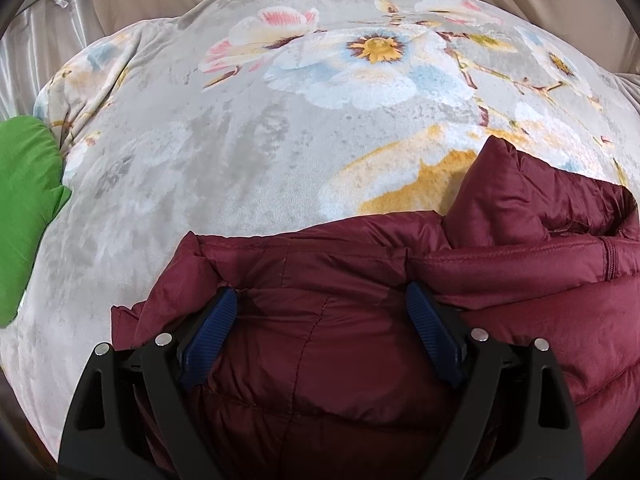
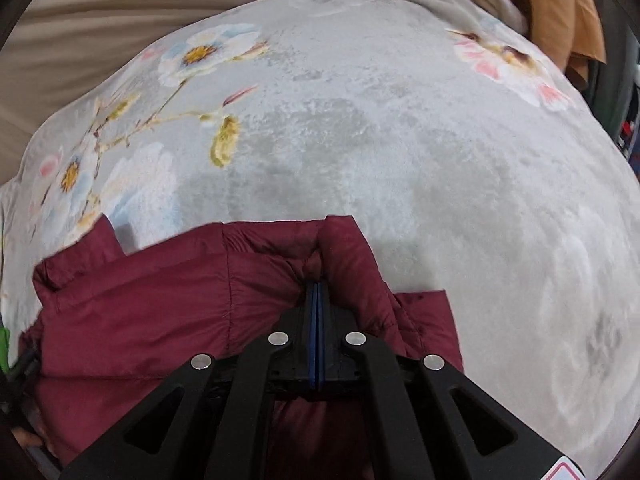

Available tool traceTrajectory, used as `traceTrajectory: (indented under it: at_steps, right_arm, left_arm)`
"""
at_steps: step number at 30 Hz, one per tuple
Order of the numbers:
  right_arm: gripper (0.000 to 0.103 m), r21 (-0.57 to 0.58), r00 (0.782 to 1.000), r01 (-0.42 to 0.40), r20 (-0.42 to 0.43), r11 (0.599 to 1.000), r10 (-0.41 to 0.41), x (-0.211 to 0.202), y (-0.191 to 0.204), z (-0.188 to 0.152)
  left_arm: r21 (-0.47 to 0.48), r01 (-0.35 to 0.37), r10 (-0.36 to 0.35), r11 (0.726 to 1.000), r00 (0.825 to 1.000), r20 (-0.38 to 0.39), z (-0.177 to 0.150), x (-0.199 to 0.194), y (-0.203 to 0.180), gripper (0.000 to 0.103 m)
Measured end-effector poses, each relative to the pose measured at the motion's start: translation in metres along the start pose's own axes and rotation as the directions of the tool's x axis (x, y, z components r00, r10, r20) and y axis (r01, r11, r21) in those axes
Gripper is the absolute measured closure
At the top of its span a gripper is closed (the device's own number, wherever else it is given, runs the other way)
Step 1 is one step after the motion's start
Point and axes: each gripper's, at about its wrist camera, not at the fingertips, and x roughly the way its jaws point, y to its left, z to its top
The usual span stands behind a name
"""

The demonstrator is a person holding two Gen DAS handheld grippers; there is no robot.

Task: Fold large clothes

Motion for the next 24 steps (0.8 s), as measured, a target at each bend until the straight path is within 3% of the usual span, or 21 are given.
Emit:
traceTrajectory:
  at_steps: [1,5,11,15,19,22,24]
  right_arm:
    - [0.092,0.006,1.0,-0.022,0.007,1.0,0.022,-0.008,0.005,-0.003]
    - [0.092,-0.088,0.988,-0.156,-0.002,0.984,0.156,-0.044,0.055,-0.028]
    - [0.092,-0.241,0.949,-0.31,-0.142,0.92,0.283,-0.055,0.139,-0.073]
    - [0.093,-0.279,0.943,-0.313,-0.207,0.908,0.261,-0.037,0.175,-0.083]
    - [0.093,-0.258,0.931,-0.307,-0.279,0.916,0.234,-0.006,0.192,-0.084]
    - [0.094,-0.237,0.923,-0.3,-0.317,0.924,0.218,0.016,0.196,-0.086]
    - [0.099,-0.244,0.921,-0.294,-0.332,0.924,0.205,0.027,0.199,-0.089]
  left_arm:
    - [0.004,-0.002,0.002,1.0,1.0,-0.001,0.0,0.0,0.0,0.019]
    - [-0.002,0.017,-0.017,1.0,0.999,-0.03,0.0,-0.01,0.005,0.019]
    - [-0.147,0.135,-0.136,0.98,0.991,0.004,-0.016,-0.064,0.058,0.019]
    - [-0.27,0.139,-0.153,0.953,0.988,-0.029,-0.036,-0.074,0.108,0.019]
    - [-0.375,0.19,-0.223,0.907,0.974,-0.048,-0.064,-0.075,0.146,0.018]
    - [-0.416,0.229,-0.288,0.88,0.954,-0.083,-0.084,-0.067,0.152,0.014]
    - [-0.446,0.276,-0.364,0.851,0.923,-0.123,-0.096,-0.056,0.148,0.014]
